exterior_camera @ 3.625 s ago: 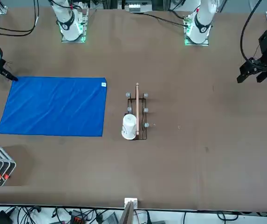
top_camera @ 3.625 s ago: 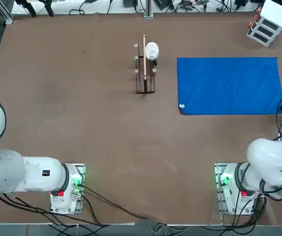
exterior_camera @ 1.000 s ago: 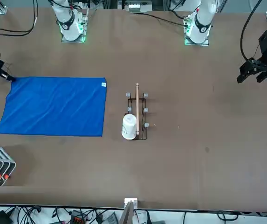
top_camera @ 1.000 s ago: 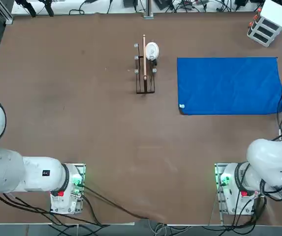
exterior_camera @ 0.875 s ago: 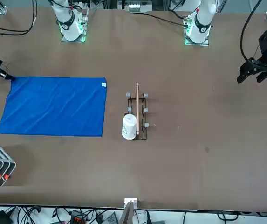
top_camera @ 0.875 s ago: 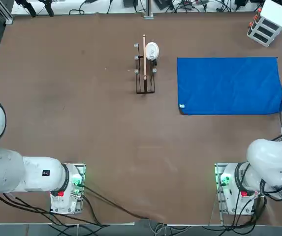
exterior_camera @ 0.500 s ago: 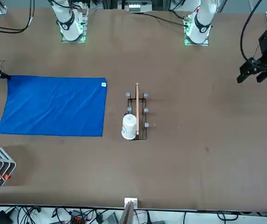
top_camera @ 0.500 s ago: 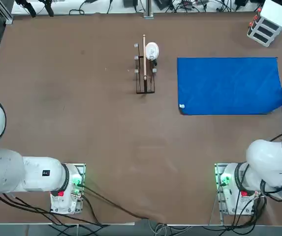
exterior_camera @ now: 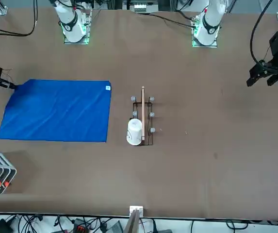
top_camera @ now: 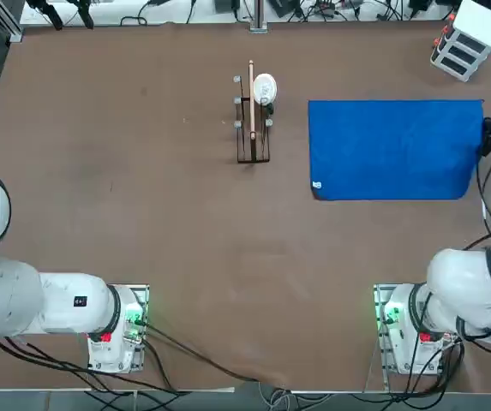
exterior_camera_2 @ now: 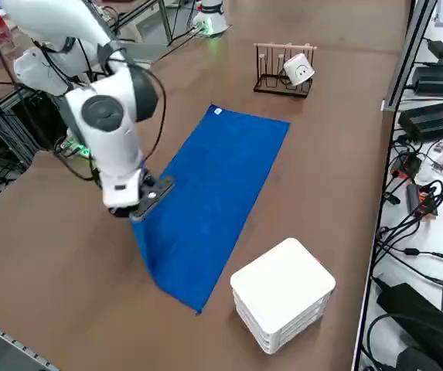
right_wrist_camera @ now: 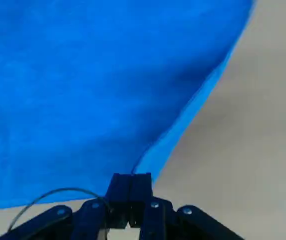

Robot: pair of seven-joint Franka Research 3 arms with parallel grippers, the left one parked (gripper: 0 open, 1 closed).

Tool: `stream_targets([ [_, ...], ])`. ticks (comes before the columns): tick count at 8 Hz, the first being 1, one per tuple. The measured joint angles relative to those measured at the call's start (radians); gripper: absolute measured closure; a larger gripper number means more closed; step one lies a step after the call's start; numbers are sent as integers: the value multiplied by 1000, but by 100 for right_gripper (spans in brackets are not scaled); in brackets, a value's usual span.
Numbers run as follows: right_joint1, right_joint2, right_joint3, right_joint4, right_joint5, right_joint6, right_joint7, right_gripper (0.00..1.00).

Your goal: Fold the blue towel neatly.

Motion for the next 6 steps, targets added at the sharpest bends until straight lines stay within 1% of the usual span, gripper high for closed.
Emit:
stream_targets([
  [4,220,-10,4,-7,3,-125,70,99],
  [6,328,-20,4,-8,5,-167,131,99],
])
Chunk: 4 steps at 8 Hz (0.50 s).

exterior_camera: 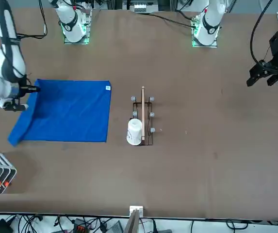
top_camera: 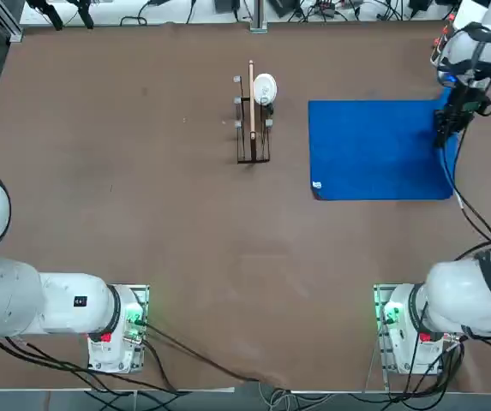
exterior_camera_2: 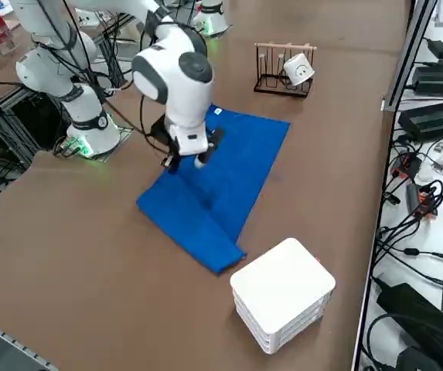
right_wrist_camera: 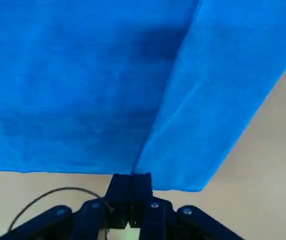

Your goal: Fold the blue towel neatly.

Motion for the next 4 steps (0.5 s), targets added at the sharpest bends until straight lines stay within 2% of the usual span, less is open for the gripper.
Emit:
stream_targets([
  [2,120,-1,1,-3,1,-14,123,99],
  [4,199,-6,1,-17,30,-16,223,99],
])
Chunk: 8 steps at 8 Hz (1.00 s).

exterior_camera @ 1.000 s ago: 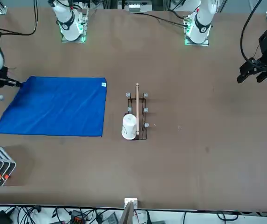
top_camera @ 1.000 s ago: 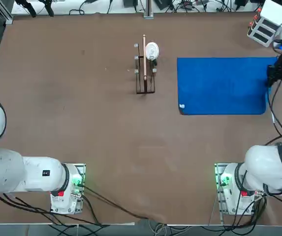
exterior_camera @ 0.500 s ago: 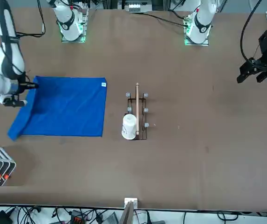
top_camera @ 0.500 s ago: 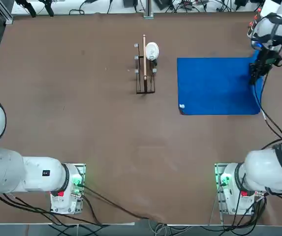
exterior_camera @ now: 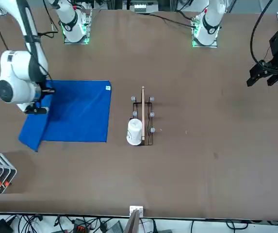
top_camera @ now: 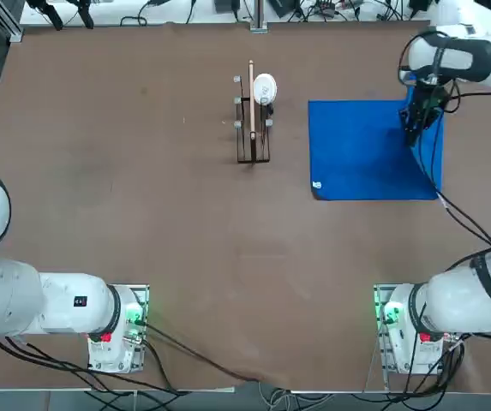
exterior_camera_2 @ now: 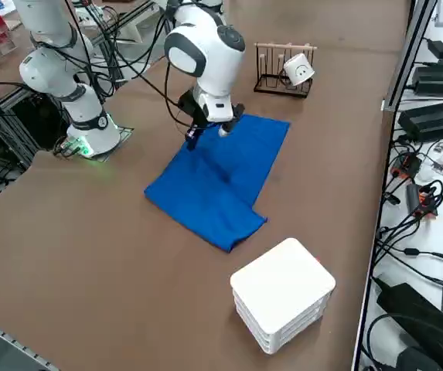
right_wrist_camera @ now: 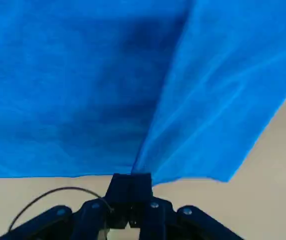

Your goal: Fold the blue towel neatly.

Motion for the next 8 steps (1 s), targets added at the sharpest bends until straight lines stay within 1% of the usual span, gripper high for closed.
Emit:
stream_targets([
  [2,47,-21,0,-25,25,0,42,99],
  [5,127,-89,0,-80,30,6,68,99],
  [8,225,-99,0,-101,31,46,134,99],
])
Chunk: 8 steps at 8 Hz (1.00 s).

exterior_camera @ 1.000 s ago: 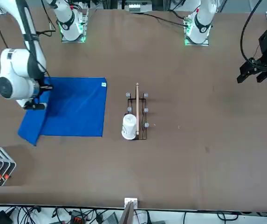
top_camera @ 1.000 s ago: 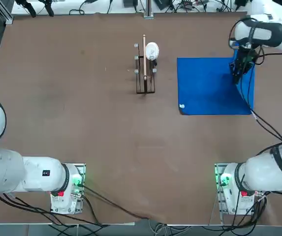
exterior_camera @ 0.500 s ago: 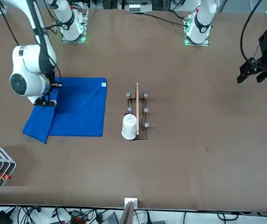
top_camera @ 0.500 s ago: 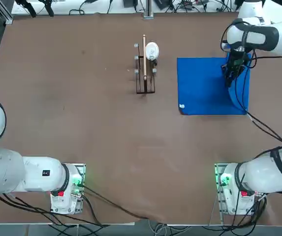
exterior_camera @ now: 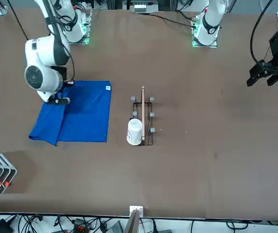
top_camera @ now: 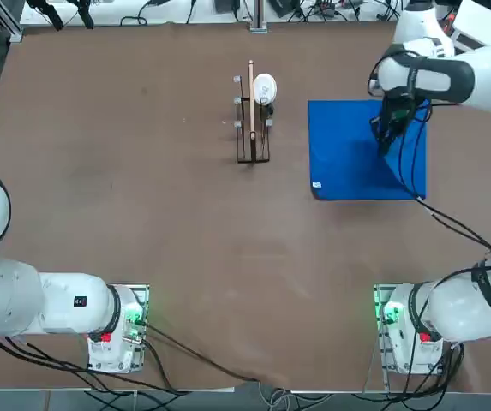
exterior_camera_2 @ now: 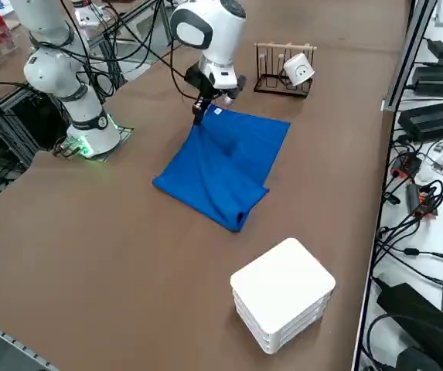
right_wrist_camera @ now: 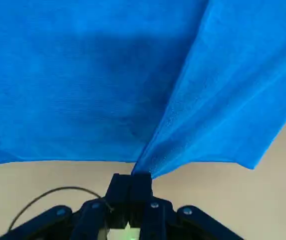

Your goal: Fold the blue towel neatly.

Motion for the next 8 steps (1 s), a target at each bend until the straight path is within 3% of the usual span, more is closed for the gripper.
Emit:
stream_targets([
  [8,230,7,1,-7,3,24,210,99],
])
